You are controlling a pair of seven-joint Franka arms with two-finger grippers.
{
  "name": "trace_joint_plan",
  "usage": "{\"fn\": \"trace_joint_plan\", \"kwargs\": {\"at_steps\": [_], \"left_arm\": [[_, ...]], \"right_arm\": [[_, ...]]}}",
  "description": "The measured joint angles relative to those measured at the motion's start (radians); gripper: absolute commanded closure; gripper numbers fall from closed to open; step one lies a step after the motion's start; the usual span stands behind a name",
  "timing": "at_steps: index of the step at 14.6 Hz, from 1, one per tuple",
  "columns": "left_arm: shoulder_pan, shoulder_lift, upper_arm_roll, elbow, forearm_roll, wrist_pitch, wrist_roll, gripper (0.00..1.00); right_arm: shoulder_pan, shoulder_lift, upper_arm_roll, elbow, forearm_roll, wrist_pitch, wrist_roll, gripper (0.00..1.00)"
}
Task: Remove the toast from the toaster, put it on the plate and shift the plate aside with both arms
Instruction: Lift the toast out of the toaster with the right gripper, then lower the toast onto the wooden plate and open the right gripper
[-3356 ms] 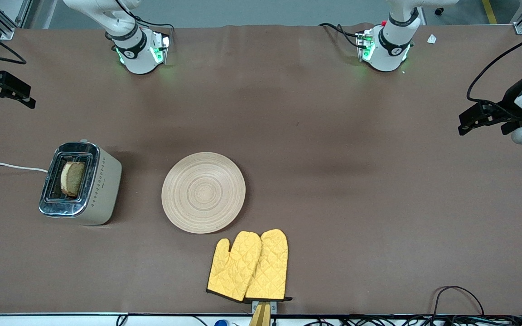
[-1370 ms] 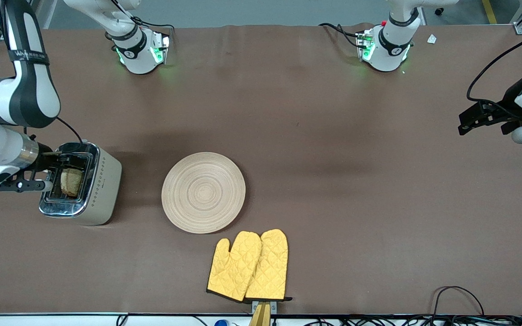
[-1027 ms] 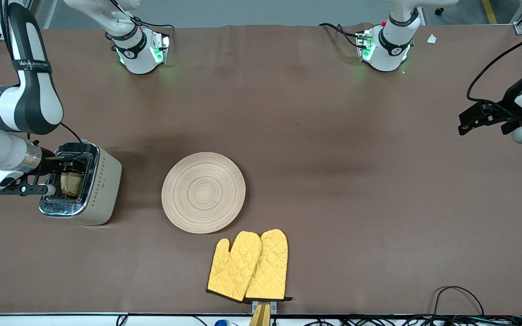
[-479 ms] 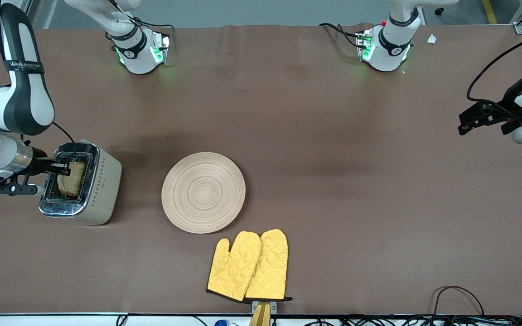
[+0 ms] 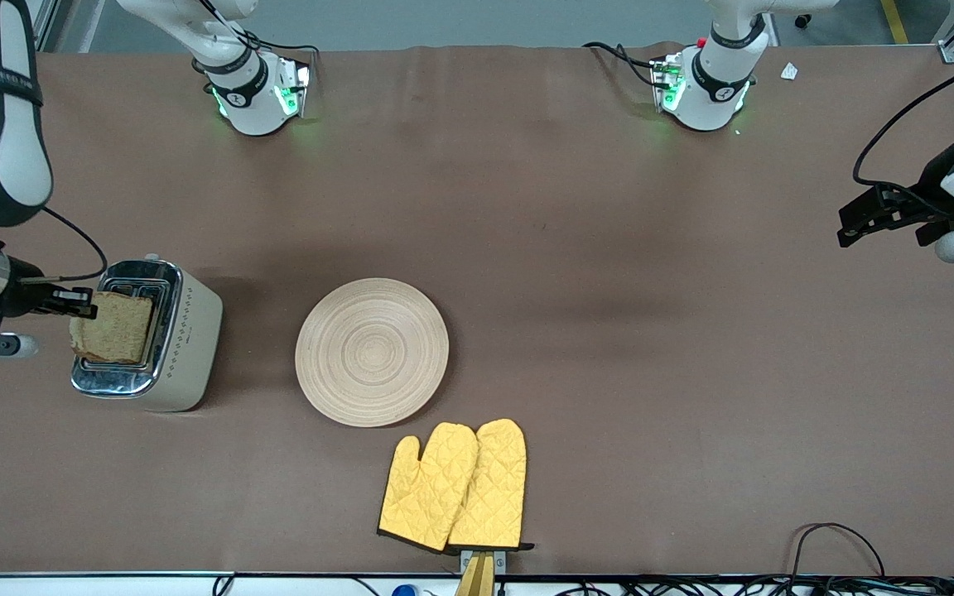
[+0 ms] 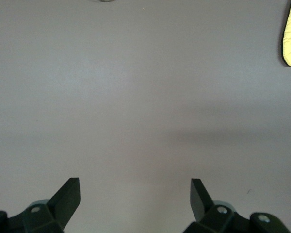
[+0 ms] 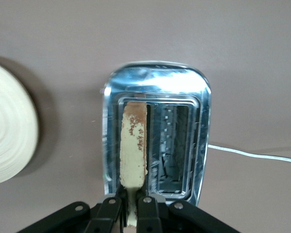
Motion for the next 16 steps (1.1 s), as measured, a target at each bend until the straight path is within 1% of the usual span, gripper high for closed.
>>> {"fn": "trace_joint_plan", "kwargs": {"at_steps": [1,3,5,7,9,11,14,16], "left_arm": [[0.0,0.0,0.0,0.0,0.0,0.0,0.0,0.0],[0.0,0.0,0.0,0.0,0.0,0.0,0.0,0.0],[0.0,0.0,0.0,0.0,0.0,0.0,0.0,0.0],[0.0,0.0,0.0,0.0,0.0,0.0,0.0,0.0],[0.001,0.0,0.0,0.0,0.0,0.0,0.0,0.0],[0.001,0.0,0.0,0.0,0.0,0.0,0.0,0.0],[0.001,0.0,0.0,0.0,0.0,0.0,0.0,0.0],[0.001,0.0,0.0,0.0,0.0,0.0,0.0,0.0]], "right_arm": [[0.021,-0.001,0.002,0.037,0.002,-0.044,0.01,1.0],[0.084,-0.003,0.005,0.09,0.008,-0.123,0.097,1.0],[0.151,-0.003,0.008,0.098,0.038,-0.134,0.187,1.0],[0.2,0.003,0.009,0.085,0.094,-0.106,0.271,1.0],[0.23,0.01,0.009,0.033,0.154,-0.017,0.307,1.0],[0.269,0.019,0.009,-0.05,0.199,0.118,0.346,1.0],[0.356,0.035,0.01,-0.171,0.273,0.337,0.413,1.0],[0.403,0.058,0.01,-0.209,0.331,0.422,0.432,1.0]]}}
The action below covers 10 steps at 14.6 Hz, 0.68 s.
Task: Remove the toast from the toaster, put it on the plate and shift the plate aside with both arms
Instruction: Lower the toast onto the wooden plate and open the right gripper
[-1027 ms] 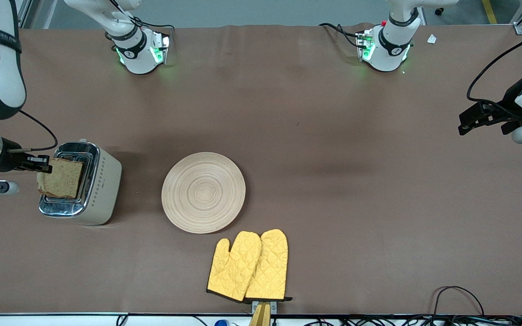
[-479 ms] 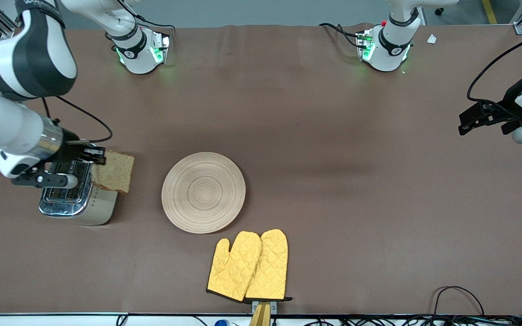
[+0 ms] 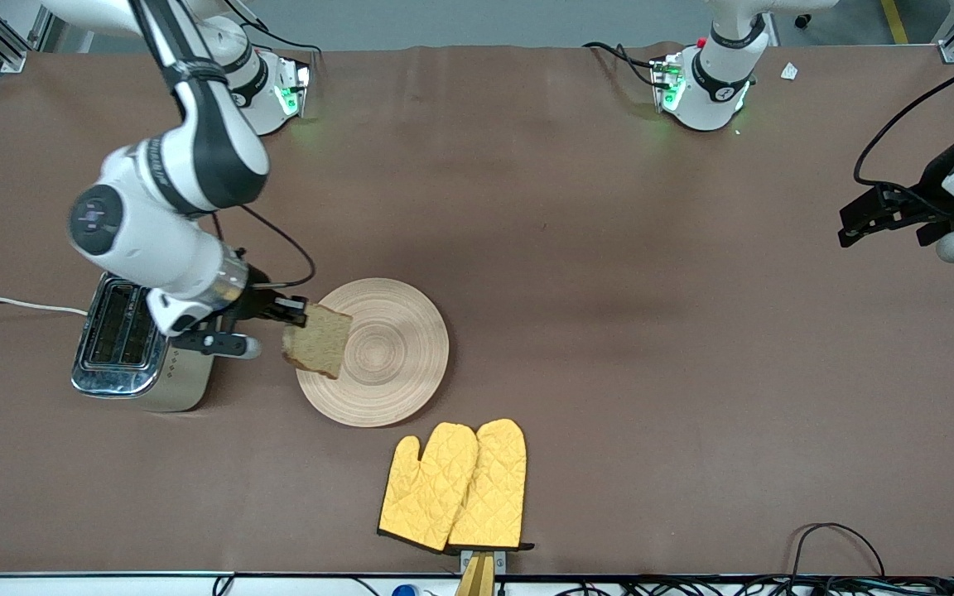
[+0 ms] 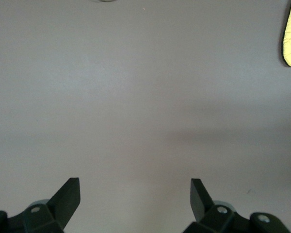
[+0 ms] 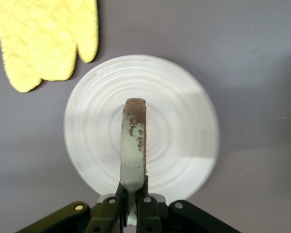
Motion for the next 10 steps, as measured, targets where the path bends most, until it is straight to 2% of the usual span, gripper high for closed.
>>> {"fn": "trace_joint_plan", "kwargs": {"at_steps": [6,10], "left_arm": [[0.0,0.0,0.0,0.0,0.0,0.0,0.0,0.0],[0.0,0.0,0.0,0.0,0.0,0.0,0.0,0.0]], "right_arm": [[0.116,0.114,0.0,-0.015,0.046,0.167,0.081,1.0],[0.123,0.142,-0.009,-0.046,0.046,0.205,0.067,1.0]]}}
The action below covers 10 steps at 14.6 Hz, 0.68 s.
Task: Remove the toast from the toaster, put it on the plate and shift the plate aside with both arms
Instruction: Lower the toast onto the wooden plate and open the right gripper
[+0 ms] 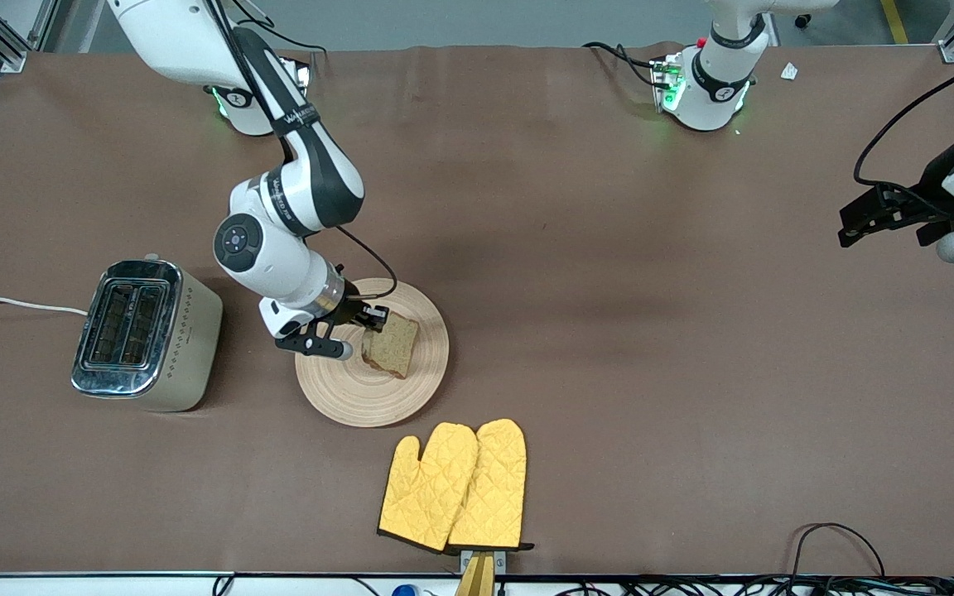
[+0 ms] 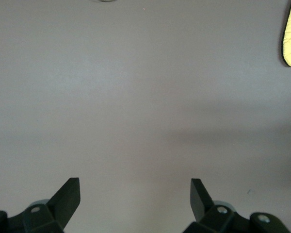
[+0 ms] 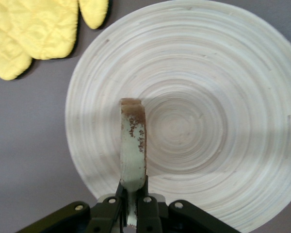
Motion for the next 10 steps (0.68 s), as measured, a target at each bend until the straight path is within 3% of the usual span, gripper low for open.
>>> {"fn": "trace_joint_plan", "kwargs": {"at_steps": [3,5,6,7,9,10], "left_arm": [[0.0,0.0,0.0,0.0,0.0,0.0,0.0,0.0],[0.0,0.0,0.0,0.0,0.0,0.0,0.0,0.0],[0.0,0.0,0.0,0.0,0.0,0.0,0.0,0.0],[0.0,0.0,0.0,0.0,0.0,0.0,0.0,0.0],[-0.003,0.0,-0.001,0.0,0.0,-0.003,0.0,0.0],[-0.004,0.0,-0.003,0.0,0.0,-0.005,0.0,0.0]], "right_arm": [[-0.058,0.0,-0.009,-0.042,0.0,-0.002,-0.097,1.0],[-0.095,0.0,-0.01,-0.068,0.0,-0.001,-0.142,0.94],[-0.107,0.0,-0.01,-0.076,0.0,-0.002,-0.153,0.79],[-0.113,0.0,-0.01,-0.081,0.0,-0.002,-0.154,0.43],[-0.115,-0.001,-0.009,-0.083,0.0,-0.001,-0.154,0.08],[-0.115,0.0,-0.009,-0.083,0.0,-0.002,-0.154,0.0]]}}
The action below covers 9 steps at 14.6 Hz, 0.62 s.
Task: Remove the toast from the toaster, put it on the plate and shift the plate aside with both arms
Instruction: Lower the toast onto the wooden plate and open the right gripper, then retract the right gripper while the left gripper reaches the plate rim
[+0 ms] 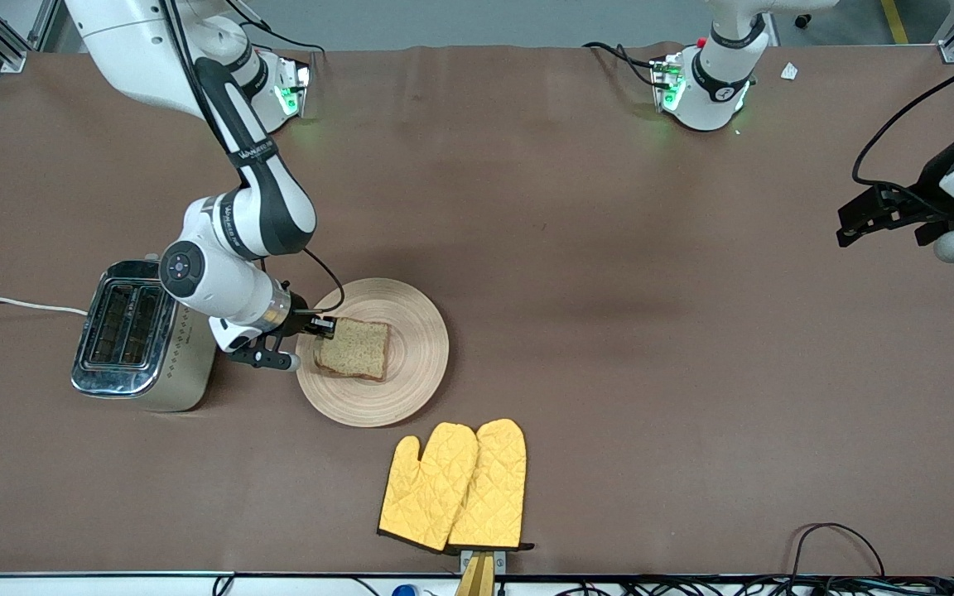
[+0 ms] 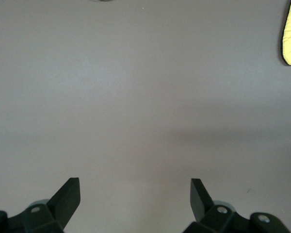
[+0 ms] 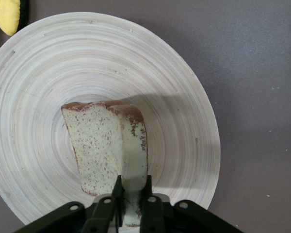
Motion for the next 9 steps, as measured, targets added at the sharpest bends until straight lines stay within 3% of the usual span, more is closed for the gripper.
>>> {"fn": "trace_joint_plan", "kwargs": {"at_steps": [5,9], "left_arm": [[-0.009,0.033,-0.043,-0.013,-0.023,-0.011,0.001,0.0],[-0.018,0.151,-0.065,-0.019,-0.252,0.023,-0.016,0.0]], "right_arm": [[-0.019,0.0,-0.01,0.0,0.0,-0.002,-0.008,0.0],[-0.082,-0.007,-0.014,0.001,0.0,-0.046,-0.068,0.0]]}}
